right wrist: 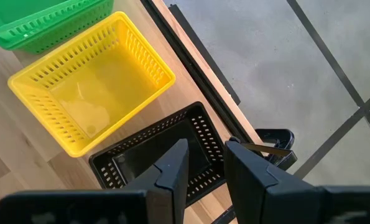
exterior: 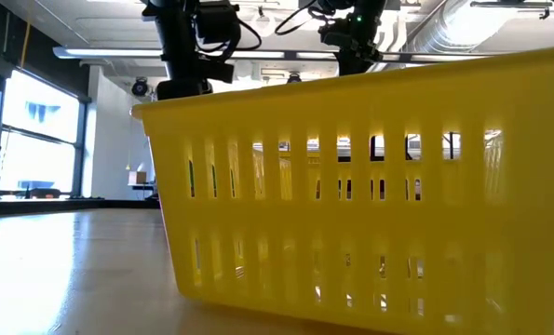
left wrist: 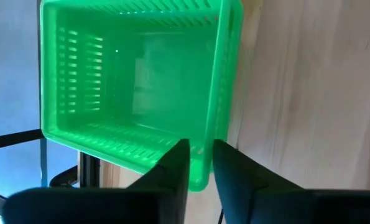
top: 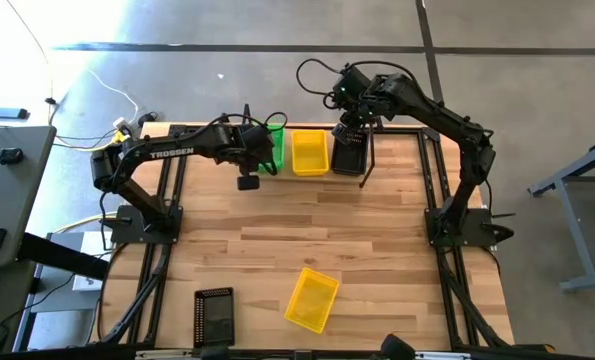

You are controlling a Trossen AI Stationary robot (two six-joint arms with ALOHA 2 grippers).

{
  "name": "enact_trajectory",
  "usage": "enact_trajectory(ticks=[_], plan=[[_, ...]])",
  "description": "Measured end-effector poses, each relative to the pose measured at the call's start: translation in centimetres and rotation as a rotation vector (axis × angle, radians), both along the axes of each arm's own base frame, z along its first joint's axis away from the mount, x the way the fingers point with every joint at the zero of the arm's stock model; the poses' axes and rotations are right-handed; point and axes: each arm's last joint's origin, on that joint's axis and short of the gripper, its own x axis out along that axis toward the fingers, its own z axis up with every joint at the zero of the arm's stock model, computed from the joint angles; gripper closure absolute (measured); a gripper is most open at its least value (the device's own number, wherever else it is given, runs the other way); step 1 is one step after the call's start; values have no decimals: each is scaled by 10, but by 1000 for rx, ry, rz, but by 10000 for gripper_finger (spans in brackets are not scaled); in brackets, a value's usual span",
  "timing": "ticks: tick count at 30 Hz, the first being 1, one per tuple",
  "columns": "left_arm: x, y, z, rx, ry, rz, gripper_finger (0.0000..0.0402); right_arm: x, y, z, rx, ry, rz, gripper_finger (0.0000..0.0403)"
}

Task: Stack baskets on shelf by color
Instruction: Stack the green bin on top of the green bins on the shelf, then stack the yellow bin on top of the yellow bins on the shelf

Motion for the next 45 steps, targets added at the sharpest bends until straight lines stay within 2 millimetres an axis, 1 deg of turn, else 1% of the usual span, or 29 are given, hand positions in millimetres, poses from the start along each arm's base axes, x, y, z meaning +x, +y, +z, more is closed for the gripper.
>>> enact_trajectory(ticks=[8, 10, 13, 16, 22, 26, 30, 36, 42, 45], plan=[[1, 0, 1, -6, -32, 56, 262, 0, 0, 0, 0, 0, 0, 315], [0, -1, 4, -15, -27, 72, 246, 0, 0, 0, 2, 0, 1, 315], [-1, -2, 16, -32, -35, 78, 229, 0, 1, 0, 29, -14, -6, 315], [0, -2, 31, -64, -62, 86, 221, 2, 6, -1, 94, -41, 10, 315], [-6, -10, 61, -129, -159, 104, 225, 13, 30, -2, 201, -81, 66, 315], [-20, -23, 73, -161, -225, 142, 233, 22, 54, -3, 269, -102, 87, 315], [-33, -41, 81, -180, -277, 168, 239, 32, 86, -3, 320, -108, 103, 315], [-50, -73, 79, -211, -310, 145, 240, 43, 139, -3, 383, -122, 123, 315], [-64, -104, 78, -245, -339, 82, 241, 47, 189, -3, 446, -143, 117, 315], [-69, -117, 78, -263, -356, 55, 240, 46, 213, -2, 409, -154, 123, 315]])
